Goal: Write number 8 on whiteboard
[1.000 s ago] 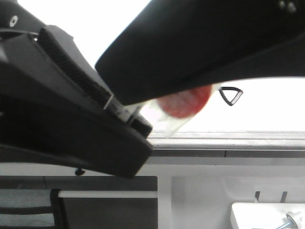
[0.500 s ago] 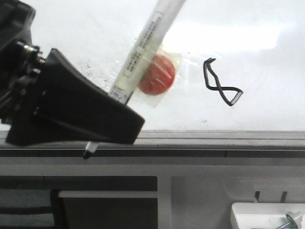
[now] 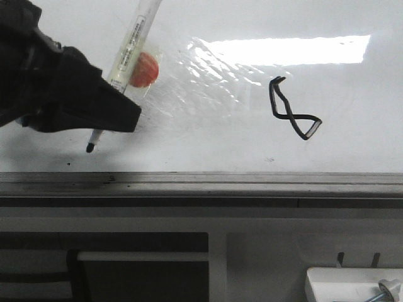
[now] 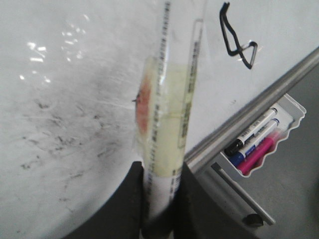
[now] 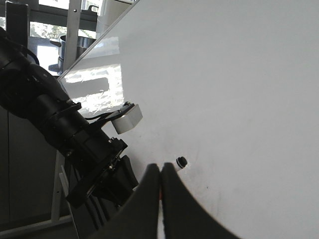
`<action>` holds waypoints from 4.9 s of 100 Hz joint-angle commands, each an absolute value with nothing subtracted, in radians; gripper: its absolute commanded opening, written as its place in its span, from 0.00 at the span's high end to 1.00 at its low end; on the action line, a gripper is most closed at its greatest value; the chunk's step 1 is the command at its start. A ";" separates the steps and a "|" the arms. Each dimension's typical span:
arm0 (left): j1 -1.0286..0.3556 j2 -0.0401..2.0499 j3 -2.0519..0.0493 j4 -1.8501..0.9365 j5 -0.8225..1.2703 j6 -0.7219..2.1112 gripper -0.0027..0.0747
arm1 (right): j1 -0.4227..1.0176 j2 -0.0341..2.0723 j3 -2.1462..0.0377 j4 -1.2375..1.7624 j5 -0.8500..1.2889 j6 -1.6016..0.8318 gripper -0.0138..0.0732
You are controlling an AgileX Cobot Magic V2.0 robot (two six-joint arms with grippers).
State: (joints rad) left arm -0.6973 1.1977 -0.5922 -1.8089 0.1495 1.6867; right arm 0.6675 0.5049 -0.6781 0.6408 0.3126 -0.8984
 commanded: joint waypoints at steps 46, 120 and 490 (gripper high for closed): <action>-0.883 1.331 -0.783 -1.866 -0.065 1.639 0.99 | 0.663 0.507 -0.707 0.653 0.209 -0.889 0.91; -0.883 1.457 -0.850 -1.860 -0.336 1.580 0.94 | 0.663 0.507 -0.662 0.653 0.209 -0.878 0.91; -0.195 -0.032 0.034 -0.242 0.263 0.025 0.99 | 0.663 0.203 -0.285 0.600 0.133 -0.878 0.91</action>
State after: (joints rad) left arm -0.2302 -0.0045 -0.0055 -0.2459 0.2468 0.0856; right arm 0.6675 0.1959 -0.2563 0.6005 0.1934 -0.8797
